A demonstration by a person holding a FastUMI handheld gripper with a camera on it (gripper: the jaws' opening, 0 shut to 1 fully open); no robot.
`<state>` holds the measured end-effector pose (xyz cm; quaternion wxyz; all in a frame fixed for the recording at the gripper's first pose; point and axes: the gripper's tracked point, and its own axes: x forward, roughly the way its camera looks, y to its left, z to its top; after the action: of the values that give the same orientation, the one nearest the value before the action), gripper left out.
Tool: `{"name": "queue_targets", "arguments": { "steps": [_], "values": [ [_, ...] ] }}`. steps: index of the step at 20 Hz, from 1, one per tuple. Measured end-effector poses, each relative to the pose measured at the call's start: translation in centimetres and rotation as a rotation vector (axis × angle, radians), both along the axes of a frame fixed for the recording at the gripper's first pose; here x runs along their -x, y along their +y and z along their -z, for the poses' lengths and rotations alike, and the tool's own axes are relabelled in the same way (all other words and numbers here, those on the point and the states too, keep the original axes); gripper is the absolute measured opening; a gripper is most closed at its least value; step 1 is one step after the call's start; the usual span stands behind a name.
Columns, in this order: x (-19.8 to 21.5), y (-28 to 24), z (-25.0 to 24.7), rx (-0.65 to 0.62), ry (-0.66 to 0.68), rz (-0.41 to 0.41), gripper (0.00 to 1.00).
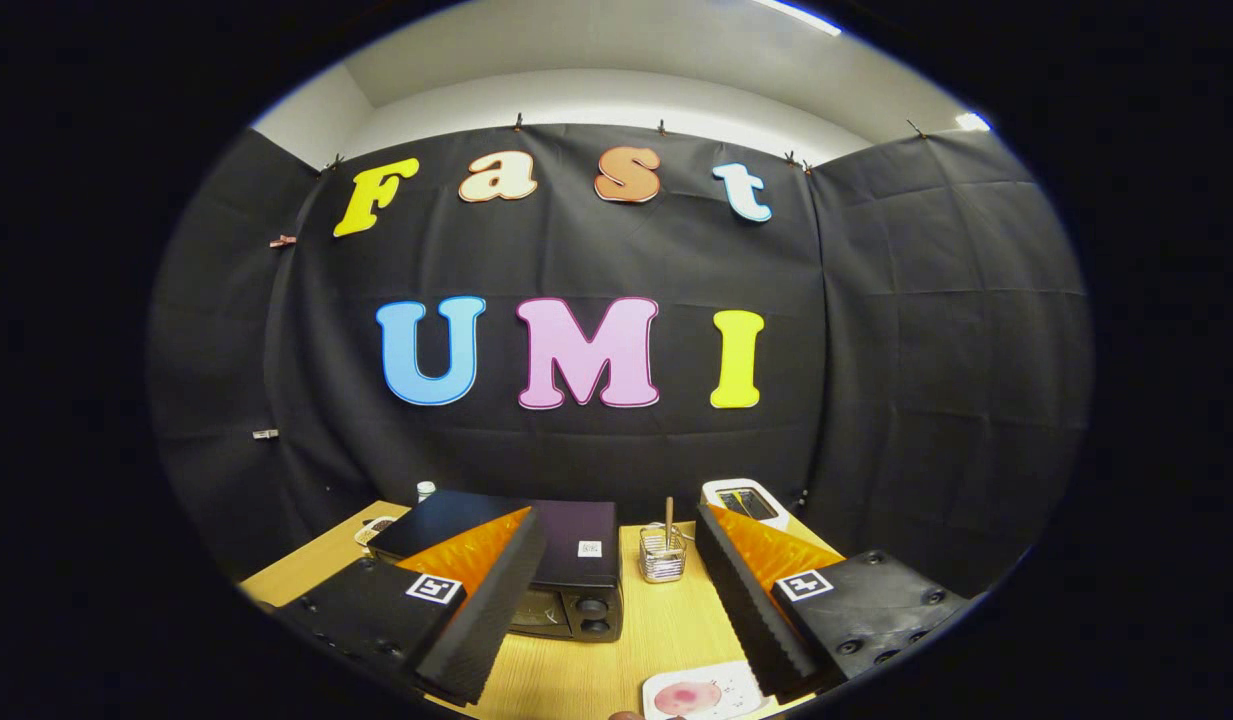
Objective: Open the toaster oven, put the food inside, and close the toaster oven door.
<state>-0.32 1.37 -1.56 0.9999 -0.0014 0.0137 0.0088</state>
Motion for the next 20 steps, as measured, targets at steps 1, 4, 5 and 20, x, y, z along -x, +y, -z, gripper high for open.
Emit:
{"name": "queue_targets", "arguments": {
  "steps": [1, 4, 5, 20],
  "values": [
    [0.1, 0.0, 0.1, 0.000, 0.003, 0.002, 0.98],
    [0.3, -0.2, 0.1, -0.003, 0.002, 0.008, 0.98],
    [0.3, -0.3, 0.1, -0.005, 0.000, 0.009, 0.98],
    [0.2, 0.8, 1.4, -0.011, 0.028, 0.002, 0.98]
  ]
}}
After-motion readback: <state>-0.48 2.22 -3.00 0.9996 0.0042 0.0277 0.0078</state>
